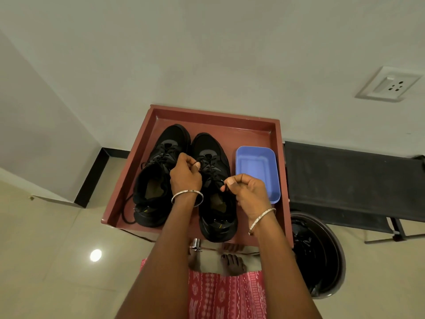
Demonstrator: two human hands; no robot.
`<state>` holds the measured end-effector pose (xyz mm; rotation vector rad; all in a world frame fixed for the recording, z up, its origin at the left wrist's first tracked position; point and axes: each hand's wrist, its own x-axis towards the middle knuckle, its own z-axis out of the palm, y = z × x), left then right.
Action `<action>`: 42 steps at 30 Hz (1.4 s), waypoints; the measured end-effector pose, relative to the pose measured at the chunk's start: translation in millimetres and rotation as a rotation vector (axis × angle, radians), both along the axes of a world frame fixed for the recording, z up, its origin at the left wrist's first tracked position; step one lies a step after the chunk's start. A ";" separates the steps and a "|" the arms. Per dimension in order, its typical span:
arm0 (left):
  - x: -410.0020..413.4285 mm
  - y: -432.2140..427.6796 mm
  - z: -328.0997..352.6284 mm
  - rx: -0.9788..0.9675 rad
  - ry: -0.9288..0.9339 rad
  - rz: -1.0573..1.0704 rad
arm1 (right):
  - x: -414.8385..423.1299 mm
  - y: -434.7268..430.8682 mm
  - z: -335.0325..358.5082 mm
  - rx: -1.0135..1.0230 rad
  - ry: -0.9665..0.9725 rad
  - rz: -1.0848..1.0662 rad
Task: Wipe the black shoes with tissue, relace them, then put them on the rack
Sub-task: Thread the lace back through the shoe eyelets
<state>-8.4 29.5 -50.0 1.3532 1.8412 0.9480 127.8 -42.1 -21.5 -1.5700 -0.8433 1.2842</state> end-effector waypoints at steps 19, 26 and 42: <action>-2.3 -35.2 11.5 -0.356 0.108 -0.307 | -8.3 18.9 -14.0 -0.049 -0.769 0.008; -21.1 -42.9 28.3 -0.233 0.202 -0.296 | -18.5 17.8 -5.6 -0.006 -0.776 -0.047; -113.9 -14.6 36.1 -0.227 0.155 0.078 | -131.8 48.9 -13.5 0.071 -0.655 0.303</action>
